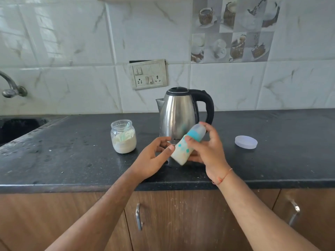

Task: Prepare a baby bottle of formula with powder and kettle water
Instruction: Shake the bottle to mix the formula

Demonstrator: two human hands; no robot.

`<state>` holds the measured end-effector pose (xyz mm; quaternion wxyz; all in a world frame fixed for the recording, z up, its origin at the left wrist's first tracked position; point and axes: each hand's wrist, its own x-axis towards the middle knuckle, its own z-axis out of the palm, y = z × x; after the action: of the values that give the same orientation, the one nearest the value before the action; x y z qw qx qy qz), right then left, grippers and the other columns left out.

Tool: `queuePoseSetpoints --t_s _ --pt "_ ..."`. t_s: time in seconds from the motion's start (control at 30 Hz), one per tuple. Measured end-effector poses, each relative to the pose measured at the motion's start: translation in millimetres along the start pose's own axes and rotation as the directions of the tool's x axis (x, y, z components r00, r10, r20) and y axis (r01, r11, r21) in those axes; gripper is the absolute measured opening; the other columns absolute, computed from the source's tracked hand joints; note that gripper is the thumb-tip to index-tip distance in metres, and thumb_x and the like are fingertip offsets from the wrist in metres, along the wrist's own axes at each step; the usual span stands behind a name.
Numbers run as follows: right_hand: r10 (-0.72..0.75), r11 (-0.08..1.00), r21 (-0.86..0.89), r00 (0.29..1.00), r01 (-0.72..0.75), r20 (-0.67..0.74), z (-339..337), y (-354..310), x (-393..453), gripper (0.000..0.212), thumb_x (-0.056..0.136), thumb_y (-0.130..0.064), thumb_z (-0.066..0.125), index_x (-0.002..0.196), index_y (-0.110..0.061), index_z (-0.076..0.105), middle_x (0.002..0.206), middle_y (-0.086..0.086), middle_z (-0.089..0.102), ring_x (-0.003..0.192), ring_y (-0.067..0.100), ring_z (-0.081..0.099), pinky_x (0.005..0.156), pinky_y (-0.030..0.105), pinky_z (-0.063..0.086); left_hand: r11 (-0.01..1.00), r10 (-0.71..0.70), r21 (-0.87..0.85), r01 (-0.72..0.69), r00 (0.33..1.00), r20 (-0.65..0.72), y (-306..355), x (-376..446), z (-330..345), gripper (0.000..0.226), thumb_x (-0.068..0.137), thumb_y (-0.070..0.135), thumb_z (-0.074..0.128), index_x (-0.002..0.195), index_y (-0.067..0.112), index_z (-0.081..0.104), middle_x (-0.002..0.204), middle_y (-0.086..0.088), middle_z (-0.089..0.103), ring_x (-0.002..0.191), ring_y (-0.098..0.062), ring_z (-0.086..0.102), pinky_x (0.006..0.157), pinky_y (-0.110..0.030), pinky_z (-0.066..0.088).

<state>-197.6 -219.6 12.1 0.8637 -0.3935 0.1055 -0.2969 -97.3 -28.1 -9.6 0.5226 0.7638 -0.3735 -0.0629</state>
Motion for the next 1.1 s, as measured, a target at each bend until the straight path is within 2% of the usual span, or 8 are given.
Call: queuePoseSetpoints --t_s 0.1,0.23,0.37,0.47,0.53,0.83,1.0,1.1 --pt "-0.237 0.947 0.156 0.939 0.281 -0.251 -8.8 -1.3 5.5 0.067 0.097 -0.014 0.08 0.149 -0.032 0.042 0.138 0.004 0.059 0.118 0.035 0.073 0.071 0.044 0.067 1.0 0.014 -0.011 -0.014 1.0 -0.016 -2.0 1.3 -0.8 0.047 0.109 0.049 0.059 0.152 0.034 0.052 0.13 0.013 0.071 0.124 -0.006 0.065 0.096 -0.016 0.05" --pt "-0.063 0.993 -0.099 0.998 0.065 0.027 -1.3 2.5 -2.8 0.058 0.093 -0.013 0.083 0.139 -0.033 0.055 0.126 0.008 0.068 0.099 0.028 0.08 0.066 0.042 0.067 1.0 0.0 -0.028 0.0 1.0 -0.002 -4.6 2.3 -0.4 0.057 0.1 0.065 0.061 0.15 0.039 0.051 0.131 0.014 0.071 0.125 -0.008 0.066 0.104 -0.028 0.054" --pt "-0.221 0.97 0.047 0.95 0.237 -0.222 -5.5 -0.7 1.8 0.059 0.096 -0.014 0.08 0.143 -0.028 0.048 0.131 0.005 0.064 0.114 0.035 0.075 0.069 0.045 0.067 0.999 0.022 -0.046 -0.023 1.0 -0.012 0.4 0.2 -0.1 0.052 0.1 0.061 0.061 0.146 0.042 0.049 0.13 0.014 0.07 0.122 -0.005 0.066 0.1 -0.023 0.053" --pt "-0.114 0.922 -0.362 0.989 0.141 0.094 -1.5 5.5 -4.5 0.051 0.093 -0.019 0.084 0.134 -0.035 0.057 0.125 0.011 0.072 0.102 0.032 0.08 0.068 0.046 0.067 0.998 0.04 -0.051 -0.04 0.999 0.01 0.2 -0.1 2.6 0.049 0.105 0.044 0.068 0.149 0.032 0.05 0.129 0.011 0.07 0.114 -0.003 0.067 0.088 -0.018 0.057" --pt "-0.065 0.858 -0.495 0.984 0.139 0.164 -0.1 10.7 -3.6 0.056 0.089 -0.024 0.089 0.133 -0.042 0.059 0.121 0.012 0.075 0.097 0.029 0.081 0.069 0.048 0.067 0.999 0.038 -0.012 -0.038 0.998 0.051 1.3 1.2 1.0 0.062 0.095 0.061 0.072 0.147 0.032 0.054 0.126 0.013 0.071 0.111 -0.004 0.068 0.087 -0.015 0.055" --pt "-0.178 0.755 -0.58 0.947 0.306 0.267 9.3 16.3 -10.7 0.083 0.073 -0.051 0.091 0.143 -0.055 0.047 0.126 -0.009 0.069 0.111 0.015 0.075 0.069 0.043 0.068 0.982 0.057 0.172 -0.082 0.988 0.145 -1.5 4.4 -0.9 0.068 0.081 0.076 0.071 0.128 0.028 0.07 0.111 0.011 0.077 0.101 -0.007 0.074 0.089 -0.035 0.064" --pt "0.021 0.812 -0.543 0.918 0.215 0.395 5.9 10.9 -8.5 0.09 0.087 -0.039 0.077 0.16 -0.044 0.025 0.118 -0.01 0.078 0.112 0.02 0.076 0.078 0.049 0.061 0.998 0.014 -0.067 -0.005 0.99 0.141 -6.8 3.2 -5.4 0.058 0.093 0.067 0.065 0.127 0.02 0.072 0.115 0.0 0.08 0.107 -0.022 0.076 0.096 -0.044 0.061" --pt "0.114 0.816 -0.551 0.885 0.176 0.451 2.4 11.4 -4.2 0.077 0.097 -0.022 0.073 0.161 -0.037 0.033 0.125 0.005 0.078 0.101 0.027 0.074 0.086 0.05 0.056 0.985 0.028 -0.171 -0.006 0.991 0.13 -5.5 1.6 -7.6 0.046 0.105 0.052 0.053 0.122 0.013 0.071 0.111 0.001 0.081 0.092 -0.013 0.069 0.085 -0.027 0.057"
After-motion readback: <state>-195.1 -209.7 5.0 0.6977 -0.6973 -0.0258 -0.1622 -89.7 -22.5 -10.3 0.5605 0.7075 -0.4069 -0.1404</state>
